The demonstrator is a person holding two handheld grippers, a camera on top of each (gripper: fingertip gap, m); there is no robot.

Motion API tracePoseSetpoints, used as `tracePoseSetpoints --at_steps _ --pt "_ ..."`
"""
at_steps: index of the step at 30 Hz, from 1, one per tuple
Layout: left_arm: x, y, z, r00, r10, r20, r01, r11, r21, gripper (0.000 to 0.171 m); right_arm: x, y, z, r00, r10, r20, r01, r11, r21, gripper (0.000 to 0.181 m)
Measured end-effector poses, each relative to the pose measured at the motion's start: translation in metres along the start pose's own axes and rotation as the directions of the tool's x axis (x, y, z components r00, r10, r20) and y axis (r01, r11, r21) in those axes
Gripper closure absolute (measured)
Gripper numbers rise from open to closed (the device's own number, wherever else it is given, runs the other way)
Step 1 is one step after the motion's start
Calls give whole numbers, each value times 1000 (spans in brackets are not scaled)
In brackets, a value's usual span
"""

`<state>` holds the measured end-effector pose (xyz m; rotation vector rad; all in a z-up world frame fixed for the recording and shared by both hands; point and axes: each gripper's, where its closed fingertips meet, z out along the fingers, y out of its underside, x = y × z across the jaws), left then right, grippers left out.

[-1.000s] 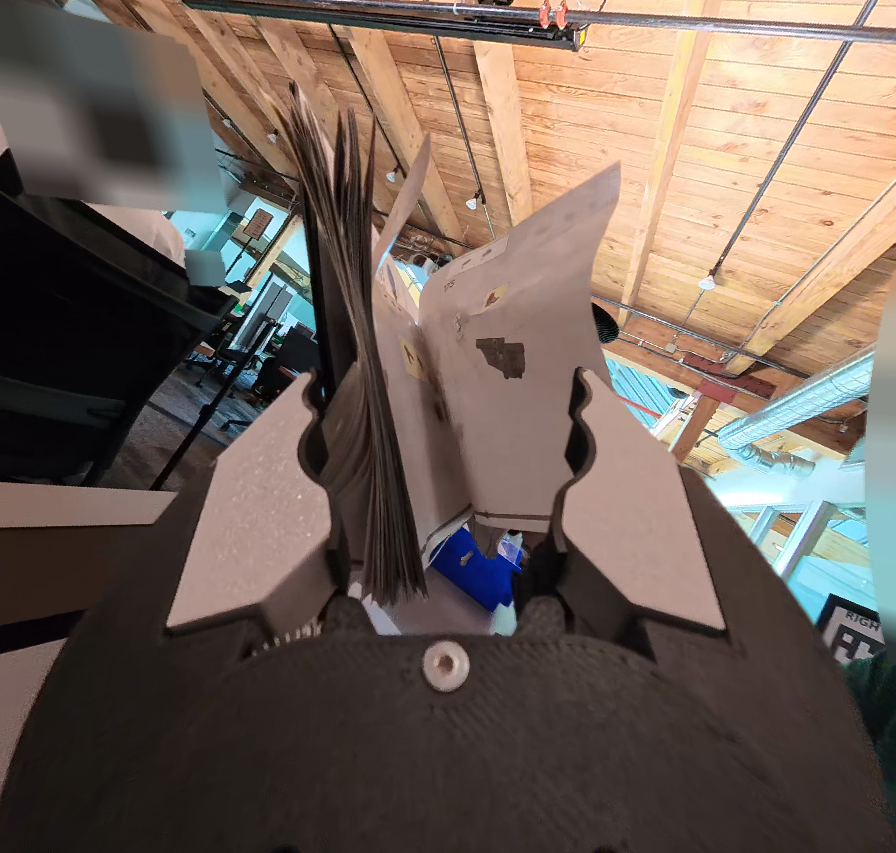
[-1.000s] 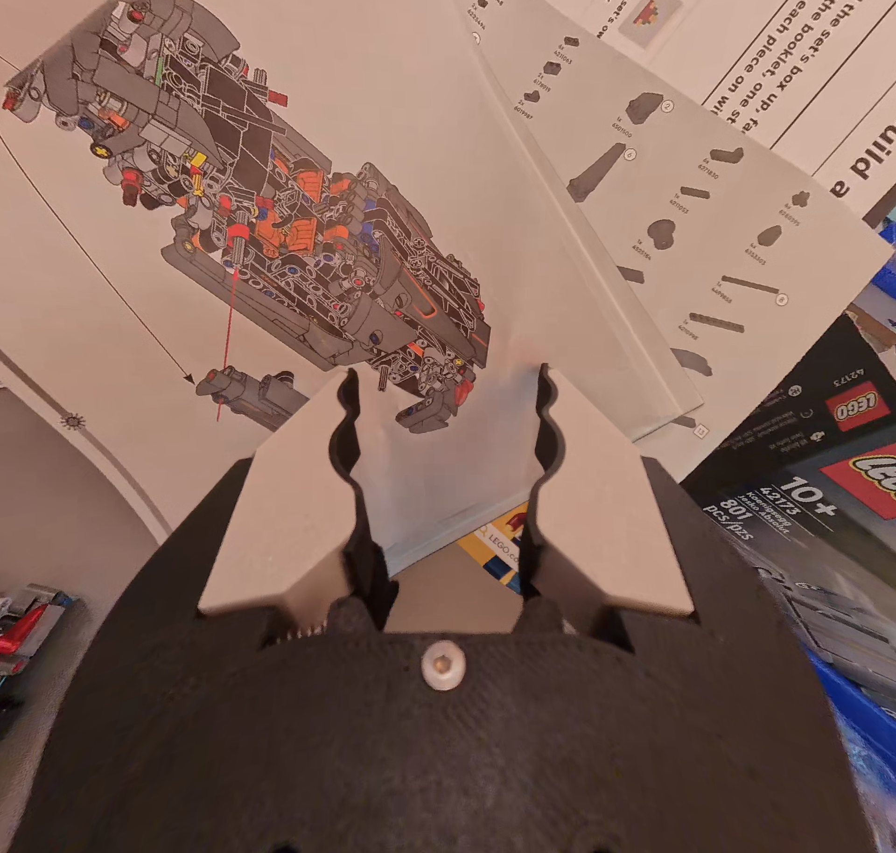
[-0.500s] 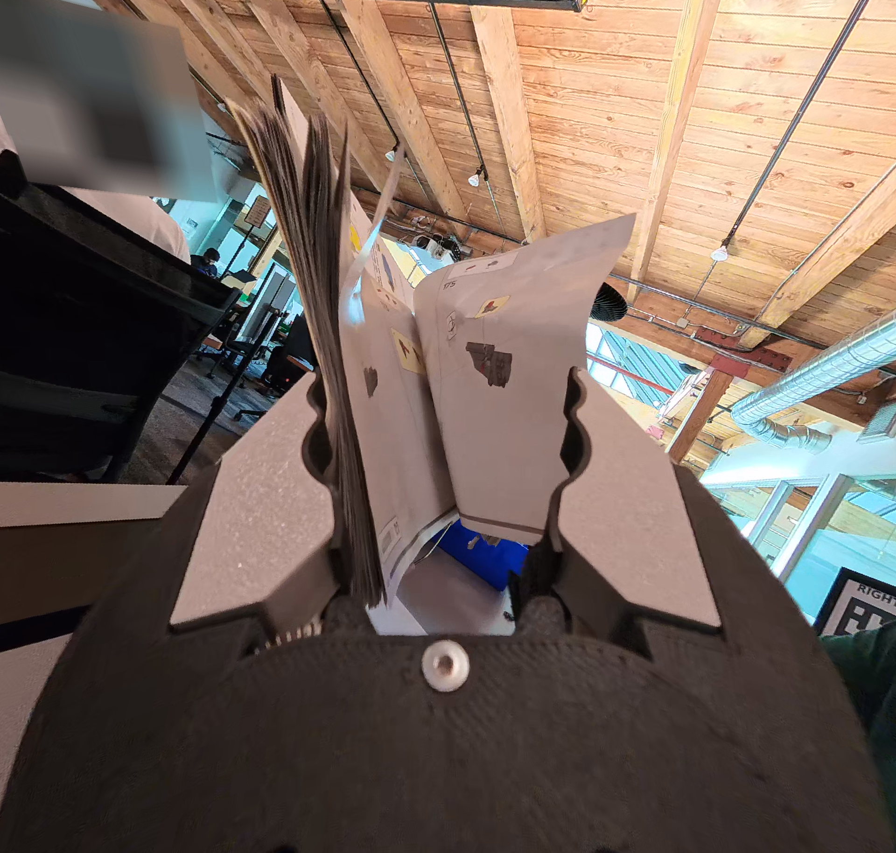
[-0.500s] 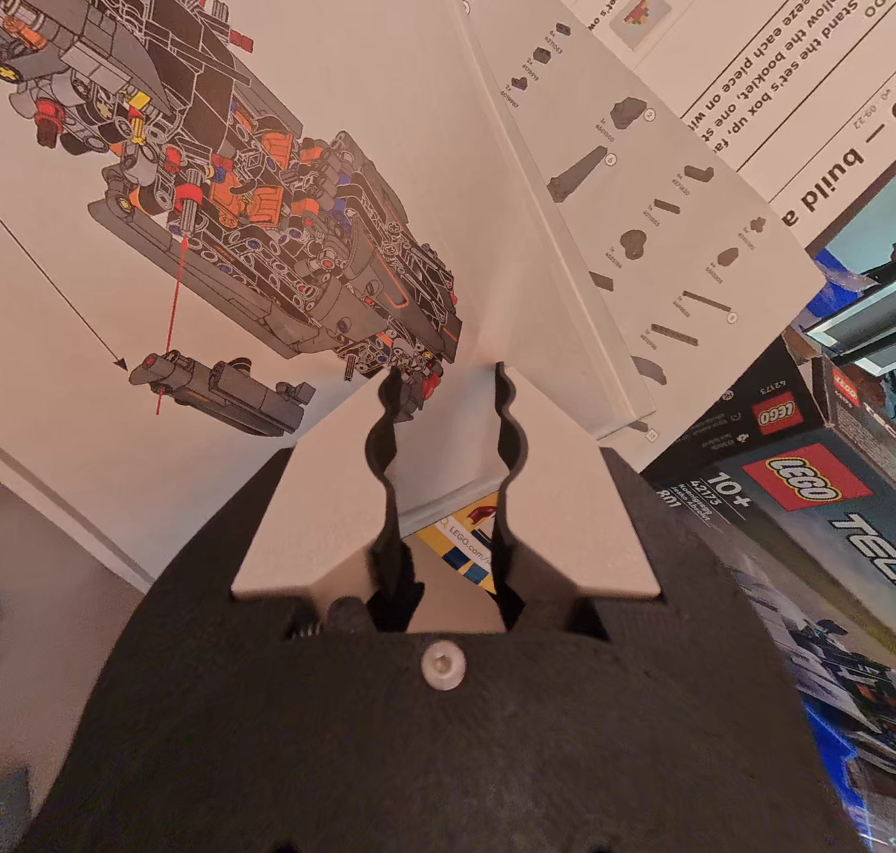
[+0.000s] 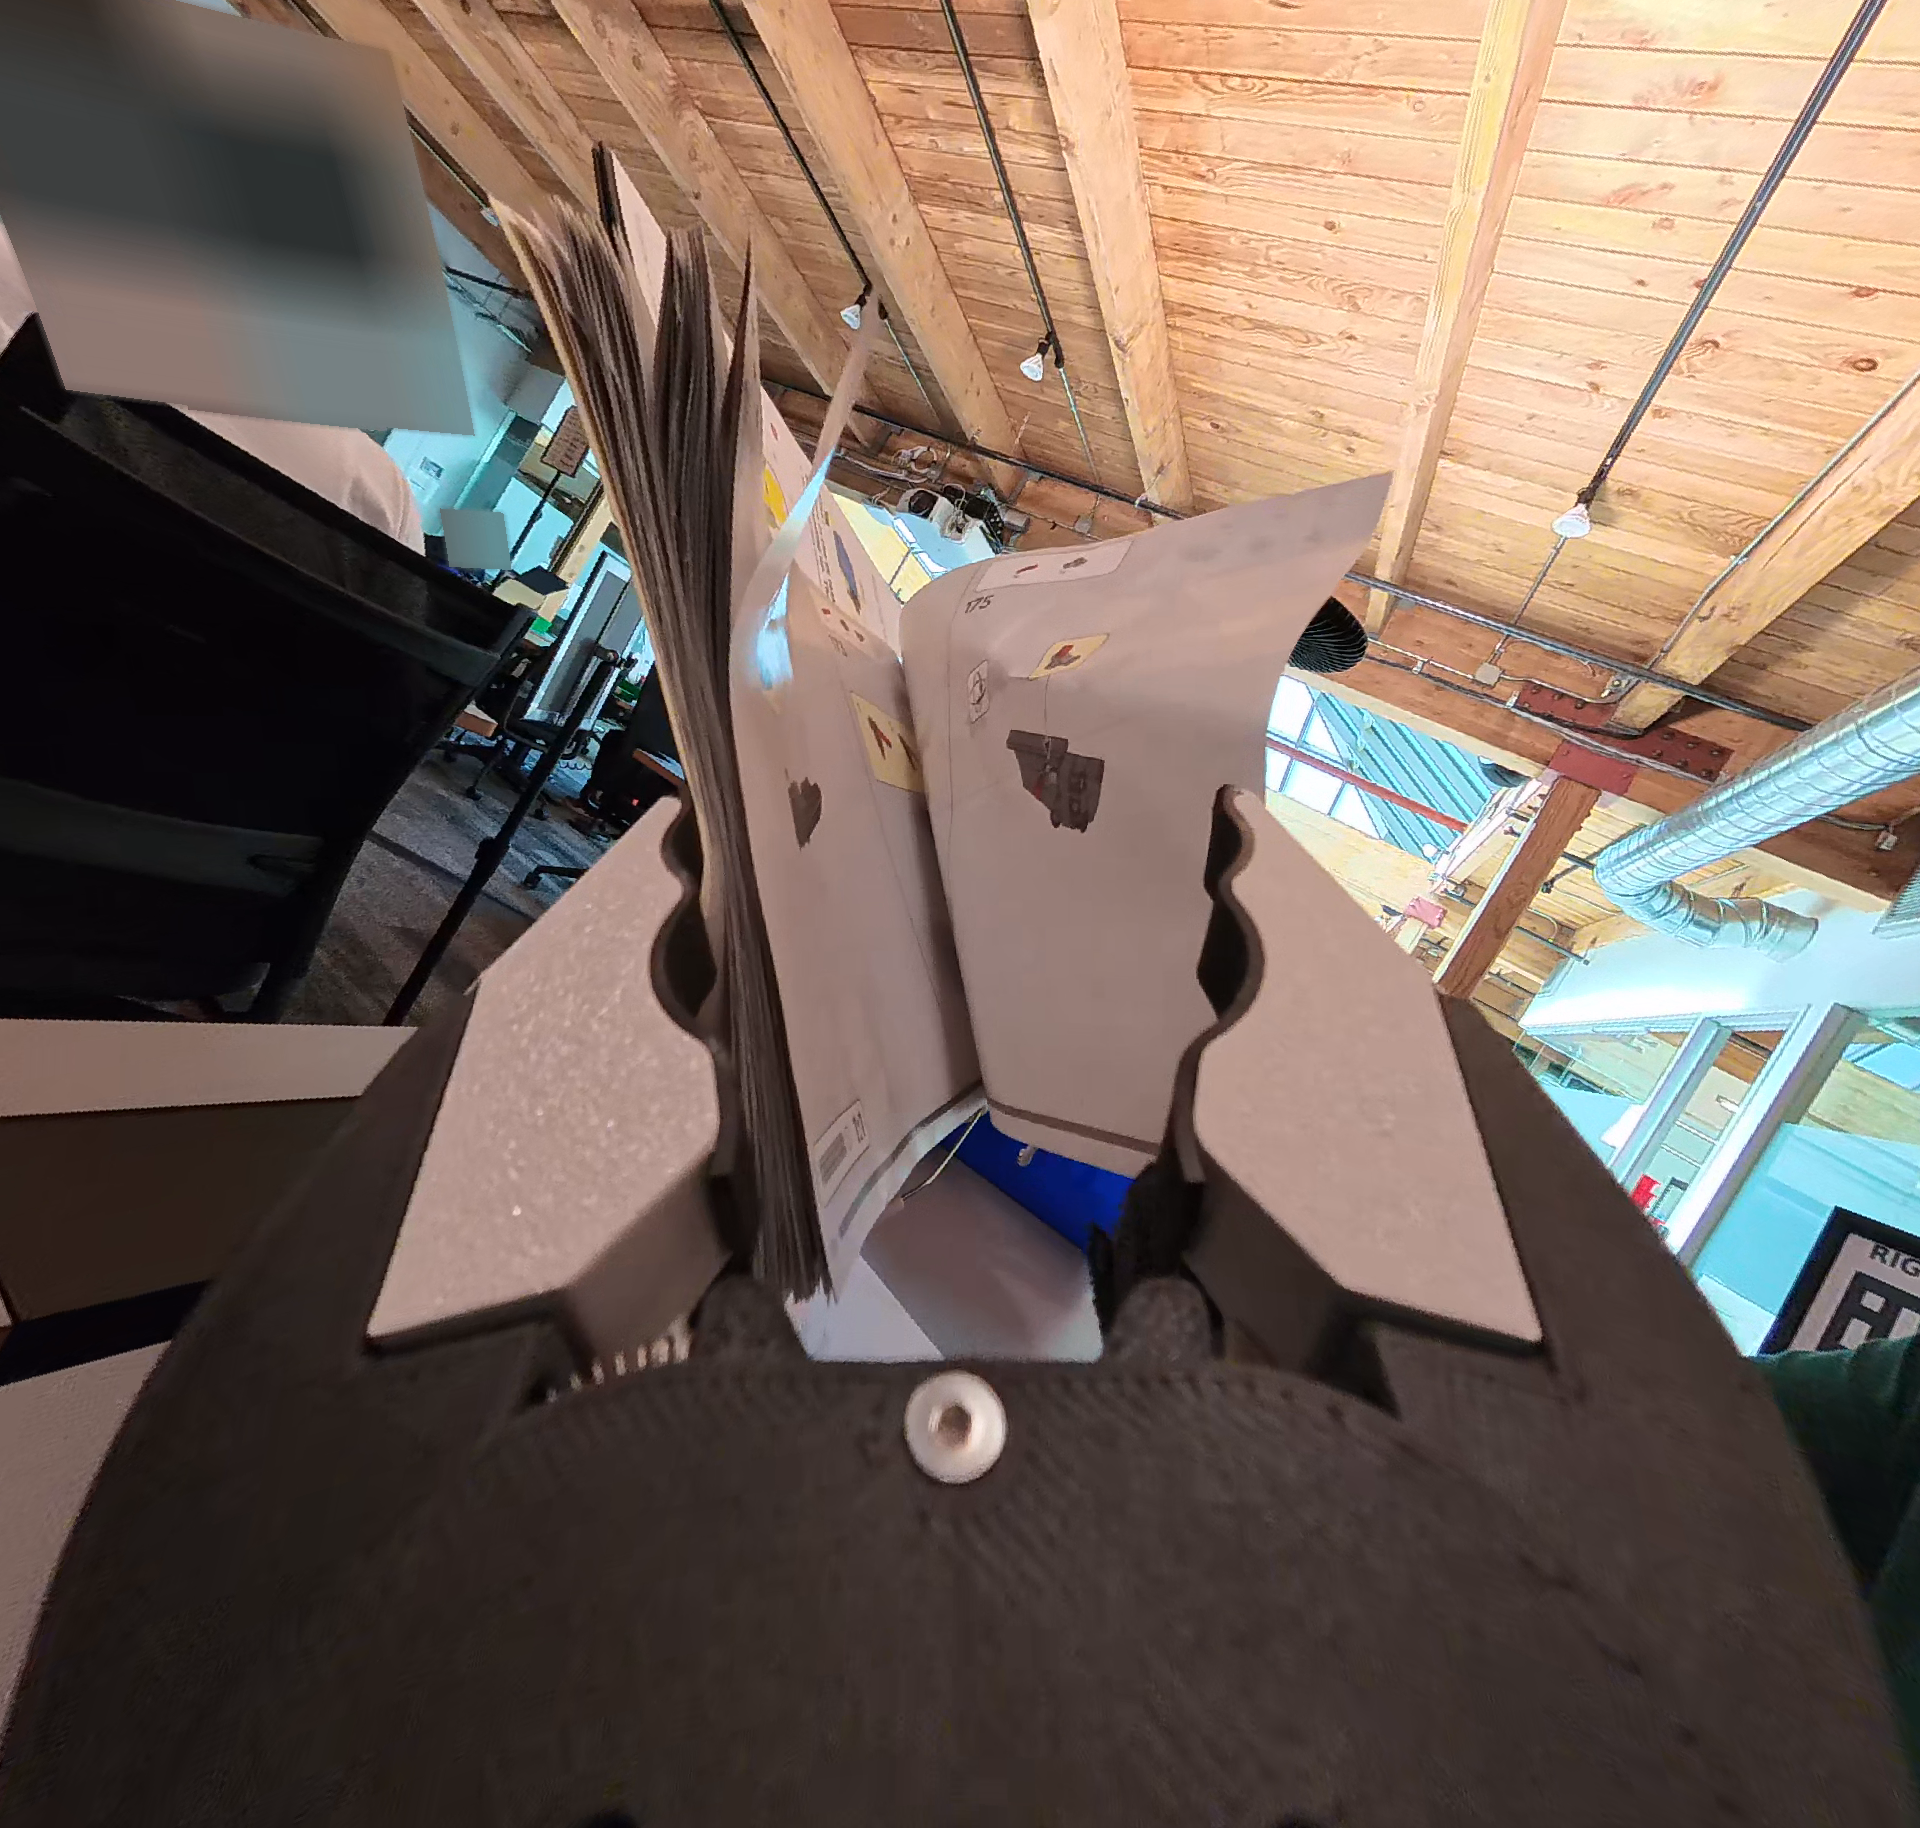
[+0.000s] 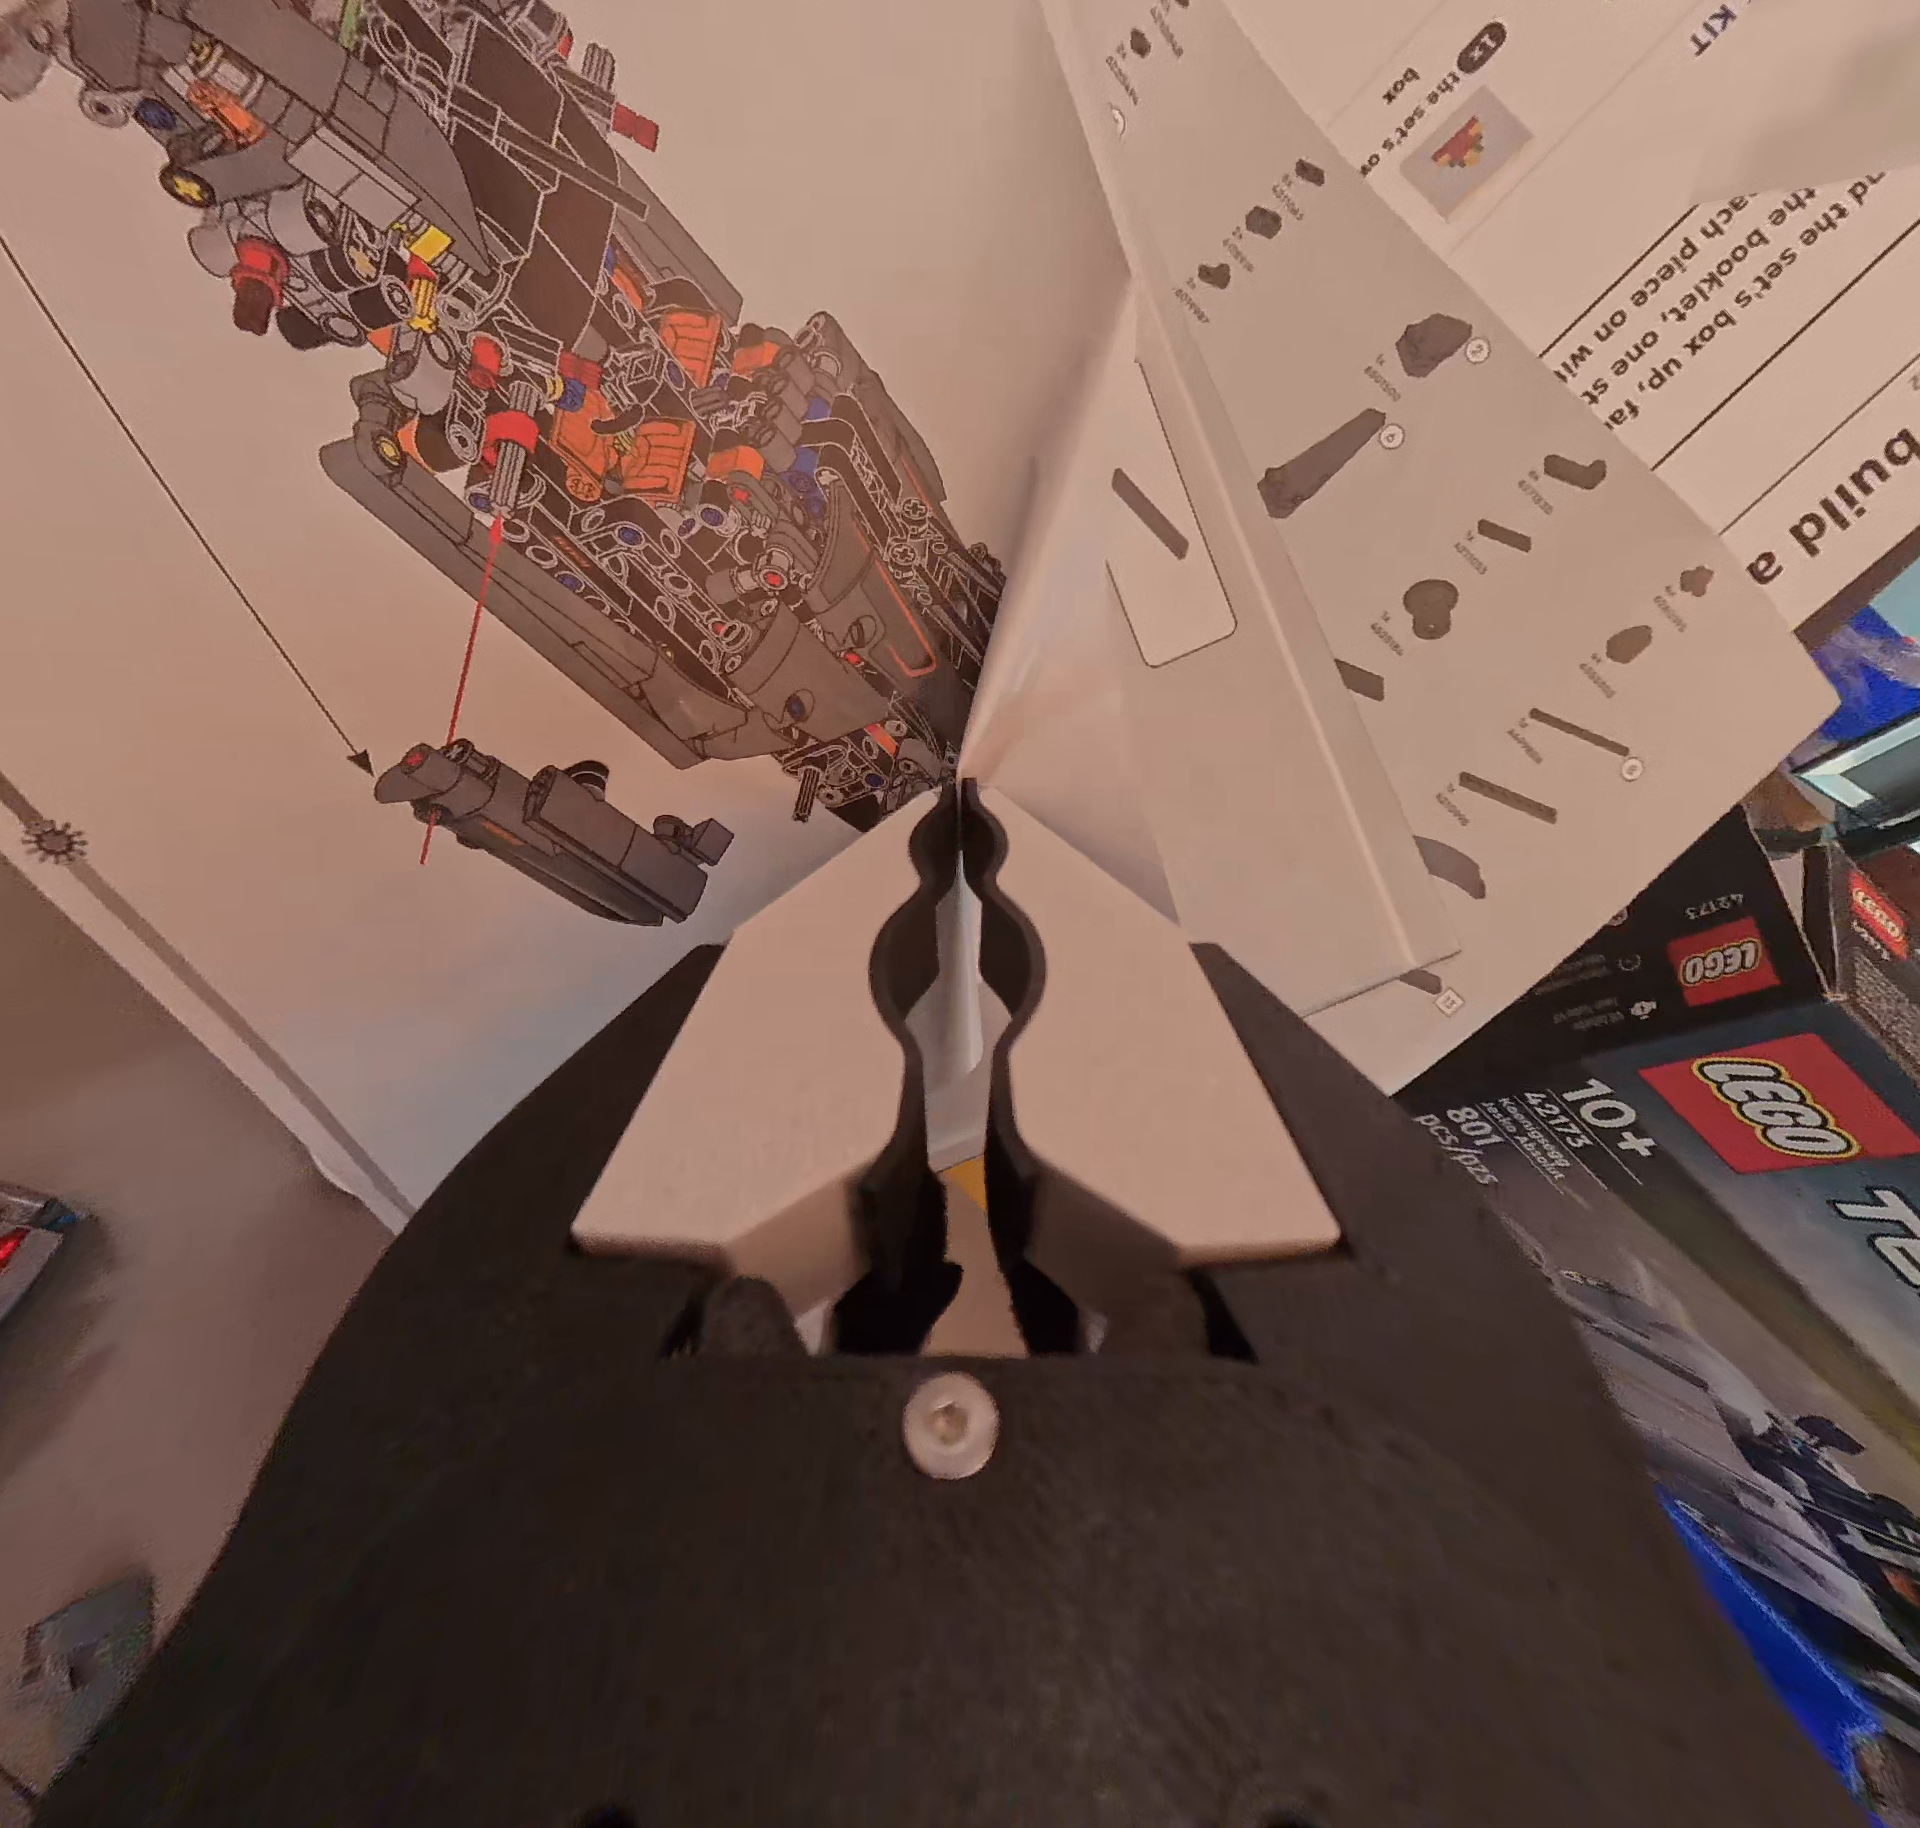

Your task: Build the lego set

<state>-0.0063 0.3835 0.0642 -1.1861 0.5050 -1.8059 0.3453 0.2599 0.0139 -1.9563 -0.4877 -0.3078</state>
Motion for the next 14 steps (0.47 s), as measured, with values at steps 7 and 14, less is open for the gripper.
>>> tracePoseSetpoints --at_steps 7,14 --pt "-1 0 0 1000 -6 -1 6 1000 1 77 1 -26 -21 993 99 69 -106 989 101 181" --pt "0 0 0 1000 -8 0 8 1000 3 78 -1 -55 -42 970 169 174 -202 960 196 181"
